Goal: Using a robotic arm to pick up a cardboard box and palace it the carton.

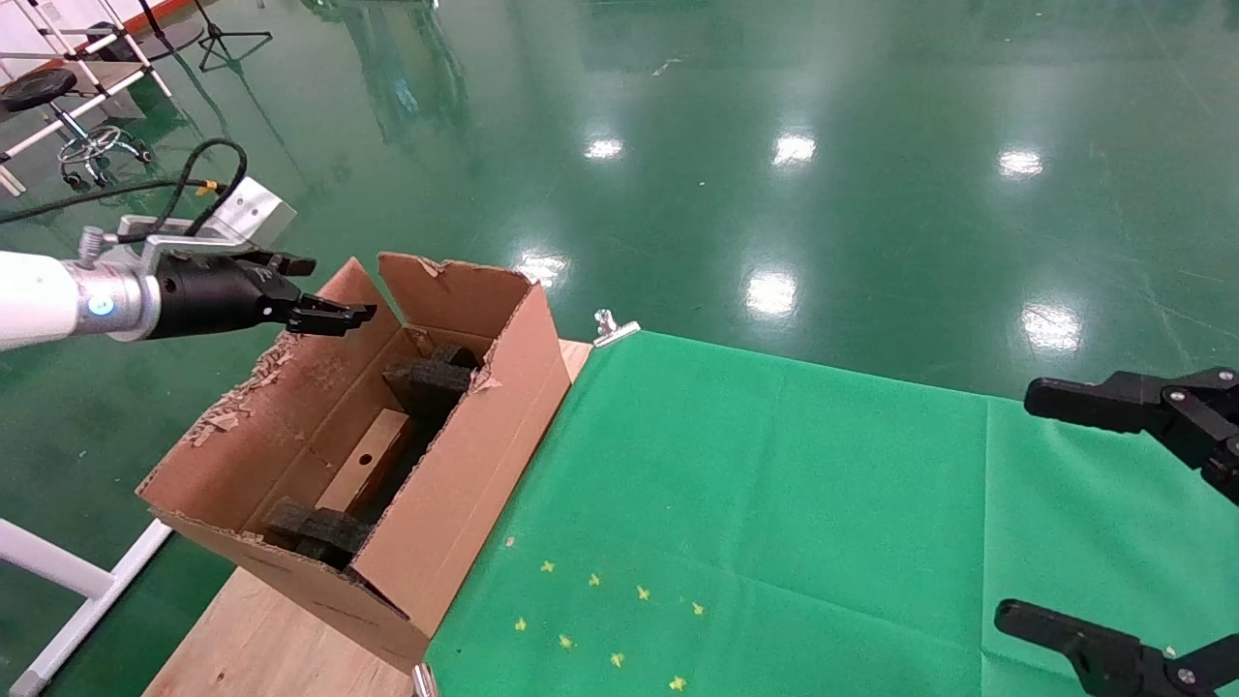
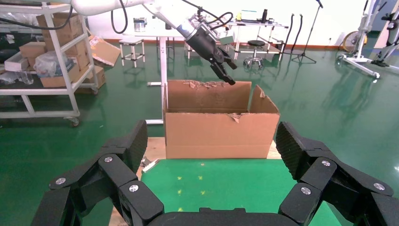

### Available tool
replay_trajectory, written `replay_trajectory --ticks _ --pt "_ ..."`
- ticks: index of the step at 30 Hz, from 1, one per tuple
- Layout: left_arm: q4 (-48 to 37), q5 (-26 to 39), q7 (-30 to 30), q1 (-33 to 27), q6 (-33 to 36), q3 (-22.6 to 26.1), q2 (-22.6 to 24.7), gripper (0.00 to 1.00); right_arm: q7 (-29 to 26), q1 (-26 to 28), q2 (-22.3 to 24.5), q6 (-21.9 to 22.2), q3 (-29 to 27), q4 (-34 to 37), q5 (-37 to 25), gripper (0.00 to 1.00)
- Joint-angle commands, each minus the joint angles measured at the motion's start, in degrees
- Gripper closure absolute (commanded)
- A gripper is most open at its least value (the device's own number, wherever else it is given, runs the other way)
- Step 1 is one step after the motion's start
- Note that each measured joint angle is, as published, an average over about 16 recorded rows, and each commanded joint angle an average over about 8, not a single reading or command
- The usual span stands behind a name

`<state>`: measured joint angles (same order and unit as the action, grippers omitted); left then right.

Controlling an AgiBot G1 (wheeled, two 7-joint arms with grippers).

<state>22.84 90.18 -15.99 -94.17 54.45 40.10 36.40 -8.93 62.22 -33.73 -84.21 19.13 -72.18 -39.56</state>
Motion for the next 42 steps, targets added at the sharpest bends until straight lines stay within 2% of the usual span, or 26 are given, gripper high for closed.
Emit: replay_trajectory --ticks 1,12,42 --pt "3.01 -0.84 -0.17 0.11 1.74 -0.40 -1.45 0.00 0.00 0.00 0.00 0.01 0.00 0.00 0.01 0.00" --pt "6.10 -3.80 0.11 2.24 3.76 -1.85 -1.52 0.00 0.01 0.00 0.00 0.01 0.00 0.01 0.02 0.00" --pt "29.85 -27.49 2.84 18.40 18.39 -13.68 -1.45 0.00 0.02 0.01 0.01 0.02 0.02 0.02 0.03 0.00"
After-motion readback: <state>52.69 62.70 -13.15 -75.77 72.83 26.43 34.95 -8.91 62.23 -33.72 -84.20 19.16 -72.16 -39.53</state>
